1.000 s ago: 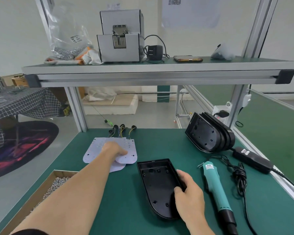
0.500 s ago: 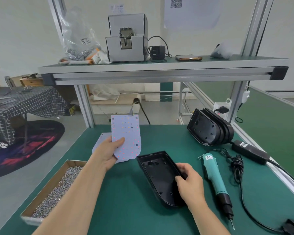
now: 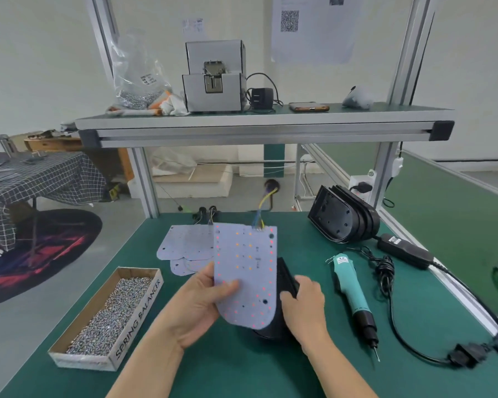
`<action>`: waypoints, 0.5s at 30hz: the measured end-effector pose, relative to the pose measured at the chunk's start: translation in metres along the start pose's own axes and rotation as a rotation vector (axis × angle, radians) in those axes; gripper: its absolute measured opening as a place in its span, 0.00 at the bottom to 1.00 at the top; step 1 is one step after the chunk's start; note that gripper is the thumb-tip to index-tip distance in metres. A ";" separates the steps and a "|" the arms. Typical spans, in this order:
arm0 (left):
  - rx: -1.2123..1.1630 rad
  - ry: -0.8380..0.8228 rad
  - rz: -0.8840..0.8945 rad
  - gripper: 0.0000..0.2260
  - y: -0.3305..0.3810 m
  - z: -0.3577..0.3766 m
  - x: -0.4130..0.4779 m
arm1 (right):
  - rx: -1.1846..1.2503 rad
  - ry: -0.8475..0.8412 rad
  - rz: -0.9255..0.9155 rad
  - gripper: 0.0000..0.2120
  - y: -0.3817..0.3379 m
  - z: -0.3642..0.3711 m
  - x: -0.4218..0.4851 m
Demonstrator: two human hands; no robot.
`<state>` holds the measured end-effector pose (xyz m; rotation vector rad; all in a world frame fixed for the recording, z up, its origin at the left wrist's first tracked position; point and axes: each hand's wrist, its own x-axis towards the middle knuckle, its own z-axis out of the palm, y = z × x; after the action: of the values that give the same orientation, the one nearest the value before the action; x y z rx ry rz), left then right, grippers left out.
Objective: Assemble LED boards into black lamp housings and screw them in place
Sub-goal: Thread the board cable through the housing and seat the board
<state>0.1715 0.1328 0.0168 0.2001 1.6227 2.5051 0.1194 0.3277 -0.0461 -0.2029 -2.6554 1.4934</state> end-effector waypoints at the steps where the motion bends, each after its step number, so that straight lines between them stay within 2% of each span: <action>1: 0.029 -0.048 -0.005 0.18 -0.002 0.003 -0.004 | -0.024 0.041 -0.033 0.25 -0.004 -0.004 0.004; 3: 0.081 -0.132 -0.004 0.17 -0.004 0.008 -0.009 | 0.116 0.131 -0.144 0.36 -0.019 -0.015 0.012; 6: 0.126 -0.320 0.044 0.13 -0.002 0.010 -0.015 | 0.377 0.116 -0.316 0.40 -0.045 -0.028 0.031; 7: 0.121 -0.390 0.065 0.12 0.000 0.010 -0.016 | 0.374 0.098 -0.370 0.39 -0.049 -0.029 0.038; 8: 0.099 -0.455 0.088 0.12 0.003 0.010 -0.016 | 0.345 0.073 -0.417 0.32 -0.052 -0.029 0.043; 10: 0.016 -0.540 0.151 0.11 0.010 0.013 -0.012 | 0.217 0.023 -0.433 0.10 -0.055 -0.028 0.048; 11: -0.052 -0.555 0.191 0.10 0.014 0.016 -0.010 | 0.126 0.008 -0.412 0.05 -0.052 -0.025 0.050; 14: -0.390 -0.544 0.237 0.11 0.029 0.018 -0.004 | -0.158 -0.091 -0.287 0.11 -0.029 -0.022 0.058; 15: -0.506 -0.470 0.226 0.10 0.035 0.017 -0.004 | -0.211 -0.111 -0.261 0.10 -0.021 -0.023 0.060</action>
<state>0.1767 0.1327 0.0555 0.8641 0.8018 2.6534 0.0618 0.3456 -0.0154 0.2120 -2.7917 1.1793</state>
